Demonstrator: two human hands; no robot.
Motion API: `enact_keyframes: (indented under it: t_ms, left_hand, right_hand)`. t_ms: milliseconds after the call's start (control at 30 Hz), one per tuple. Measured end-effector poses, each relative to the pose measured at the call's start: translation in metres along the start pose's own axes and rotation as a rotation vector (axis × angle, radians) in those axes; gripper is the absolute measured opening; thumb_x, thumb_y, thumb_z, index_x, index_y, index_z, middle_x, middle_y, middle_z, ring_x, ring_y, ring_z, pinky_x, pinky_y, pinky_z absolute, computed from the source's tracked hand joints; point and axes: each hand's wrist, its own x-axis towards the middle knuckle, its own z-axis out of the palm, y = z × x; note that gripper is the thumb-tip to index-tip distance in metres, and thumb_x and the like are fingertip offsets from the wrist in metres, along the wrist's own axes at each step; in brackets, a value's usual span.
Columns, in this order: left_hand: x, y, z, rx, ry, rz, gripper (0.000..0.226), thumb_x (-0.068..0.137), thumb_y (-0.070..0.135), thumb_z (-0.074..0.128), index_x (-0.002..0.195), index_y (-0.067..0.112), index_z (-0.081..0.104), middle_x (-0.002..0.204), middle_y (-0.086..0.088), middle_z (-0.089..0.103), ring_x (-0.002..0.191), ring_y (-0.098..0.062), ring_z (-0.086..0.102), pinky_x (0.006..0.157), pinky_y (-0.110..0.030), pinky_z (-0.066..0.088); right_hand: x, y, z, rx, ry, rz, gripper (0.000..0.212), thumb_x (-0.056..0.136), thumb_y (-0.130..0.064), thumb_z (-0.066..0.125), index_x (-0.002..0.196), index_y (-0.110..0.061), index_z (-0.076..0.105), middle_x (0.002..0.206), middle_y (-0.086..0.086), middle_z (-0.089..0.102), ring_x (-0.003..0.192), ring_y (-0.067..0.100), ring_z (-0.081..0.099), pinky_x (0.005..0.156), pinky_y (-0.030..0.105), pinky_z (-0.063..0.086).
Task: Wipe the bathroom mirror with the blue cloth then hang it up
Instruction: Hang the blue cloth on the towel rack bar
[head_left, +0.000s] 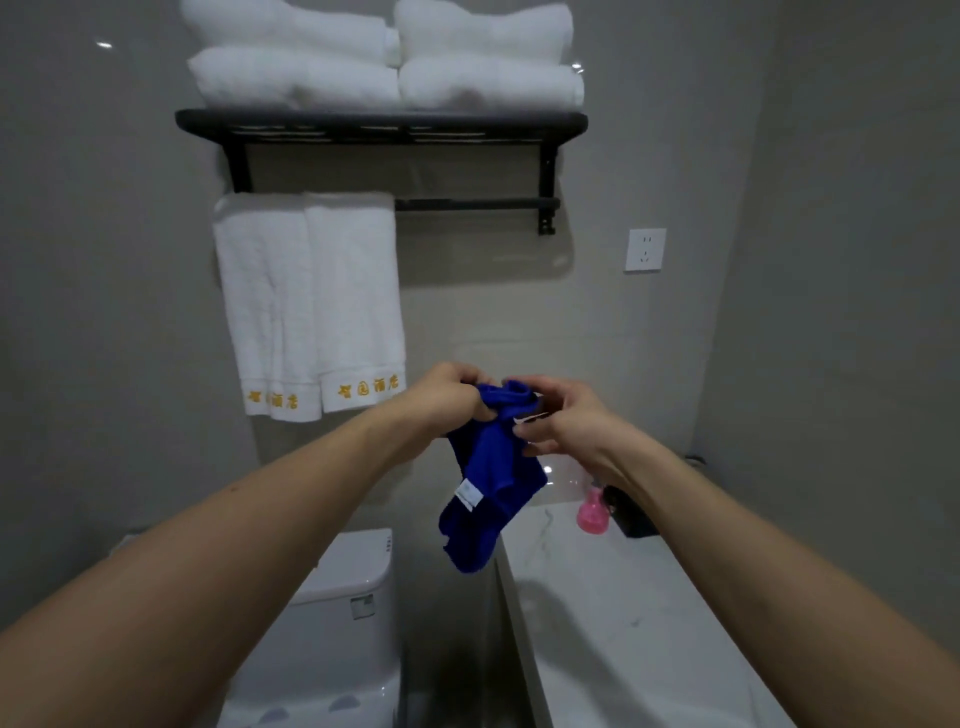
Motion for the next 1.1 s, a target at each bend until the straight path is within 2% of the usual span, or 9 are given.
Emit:
enact_keyframes:
  t_ms: [133, 233, 367, 467, 700, 800, 933, 1000, 1100]
  left_hand:
    - [0.014, 0.004, -0.008, -0.081, -0.015, -0.063, 0.034, 0.086, -0.011, 0.051, 0.107, 0.008, 0.069, 0.097, -0.013, 0.073, 0.090, -0.026, 0.069, 0.067, -0.032, 0.056]
    - [0.023, 0.006, -0.011, -0.076, -0.027, -0.105, 0.029, 0.086, -0.008, 0.051, 0.098, 0.011, 0.069, 0.096, -0.010, 0.074, 0.097, -0.027, 0.069, 0.074, -0.034, 0.055]
    - [0.032, 0.010, -0.018, -0.040, -0.047, -0.136, 0.018, 0.083, 0.009, 0.062, 0.098, 0.016, 0.069, 0.097, -0.002, 0.076, 0.102, -0.021, 0.068, 0.087, -0.038, 0.053]
    - [0.041, 0.013, -0.024, -0.113, 0.043, -0.129, 0.045, 0.064, 0.021, 0.066, 0.108, 0.017, 0.071, 0.111, -0.001, 0.073, 0.111, -0.020, 0.063, 0.104, -0.045, 0.045]
    - [0.062, 0.021, -0.048, -0.314, 0.010, -0.072, 0.028, 0.086, 0.023, 0.063, 0.111, 0.014, 0.071, 0.106, -0.009, 0.077, 0.104, -0.029, 0.069, 0.092, -0.041, 0.054]
    - [0.064, 0.022, -0.062, -0.213, -0.175, 0.010, 0.051, 0.082, 0.043, 0.077, 0.126, 0.020, 0.063, 0.117, -0.005, 0.073, 0.109, -0.027, 0.069, 0.097, -0.043, 0.053]
    - [0.068, 0.020, -0.065, -0.002, -0.135, 0.106, 0.083, 0.068, 0.004, 0.089, 0.137, 0.024, 0.048, 0.123, -0.003, 0.066, 0.109, -0.026, 0.066, 0.091, -0.047, 0.059]
    - [0.072, 0.020, -0.066, -0.070, -0.070, 0.126, 0.069, 0.075, -0.001, 0.081, 0.135, 0.020, 0.054, 0.118, -0.005, 0.069, 0.106, -0.026, 0.068, 0.090, -0.045, 0.059]
    - [0.079, 0.015, -0.074, -0.177, -0.047, 0.132, 0.026, 0.090, 0.013, 0.071, 0.115, 0.019, 0.070, 0.101, -0.002, 0.077, 0.096, -0.024, 0.071, 0.079, -0.039, 0.061]
  right_hand:
    - [0.018, -0.003, -0.014, -0.194, 0.014, -0.085, 0.052, 0.081, 0.016, 0.073, 0.119, -0.019, 0.071, 0.114, 0.009, 0.070, 0.096, 0.022, 0.067, 0.073, 0.027, 0.059]
    - [0.029, -0.007, -0.015, -0.141, -0.001, -0.184, 0.025, 0.084, 0.003, 0.080, 0.098, -0.017, 0.078, 0.081, -0.005, 0.077, 0.076, 0.007, 0.070, 0.064, 0.016, 0.053]
    - [0.045, -0.018, -0.015, -0.084, 0.033, -0.288, 0.013, 0.094, -0.001, 0.071, 0.097, -0.011, 0.079, 0.084, 0.004, 0.078, 0.079, 0.010, 0.073, 0.073, 0.021, 0.059]
    - [0.055, -0.034, -0.011, -0.128, 0.061, -0.330, 0.019, 0.097, -0.004, 0.067, 0.090, -0.018, 0.078, 0.085, 0.005, 0.078, 0.082, 0.015, 0.074, 0.078, 0.029, 0.061]
    - [0.079, -0.075, -0.002, -0.117, 0.176, -0.297, 0.016, 0.100, -0.014, 0.066, 0.088, -0.014, 0.076, 0.069, -0.002, 0.074, 0.066, 0.015, 0.072, 0.054, 0.026, 0.055]
    - [0.087, -0.092, -0.001, -0.137, 0.241, -0.337, 0.012, 0.098, -0.017, 0.069, 0.087, -0.014, 0.074, 0.068, -0.002, 0.073, 0.065, 0.015, 0.072, 0.053, 0.023, 0.053]
    - [0.093, -0.104, -0.003, -0.137, 0.226, -0.344, 0.007, 0.093, -0.022, 0.076, 0.095, -0.015, 0.073, 0.080, -0.009, 0.077, 0.075, 0.007, 0.075, 0.053, 0.018, 0.055]
    - [0.096, -0.103, -0.004, -0.106, 0.246, -0.306, 0.010, 0.093, -0.025, 0.076, 0.096, -0.016, 0.074, 0.082, -0.005, 0.078, 0.078, 0.011, 0.076, 0.059, 0.025, 0.056]
    - [0.099, -0.103, -0.008, -0.057, 0.295, -0.259, 0.011, 0.095, -0.025, 0.073, 0.100, -0.016, 0.075, 0.090, 0.001, 0.078, 0.088, 0.020, 0.075, 0.067, 0.031, 0.055]
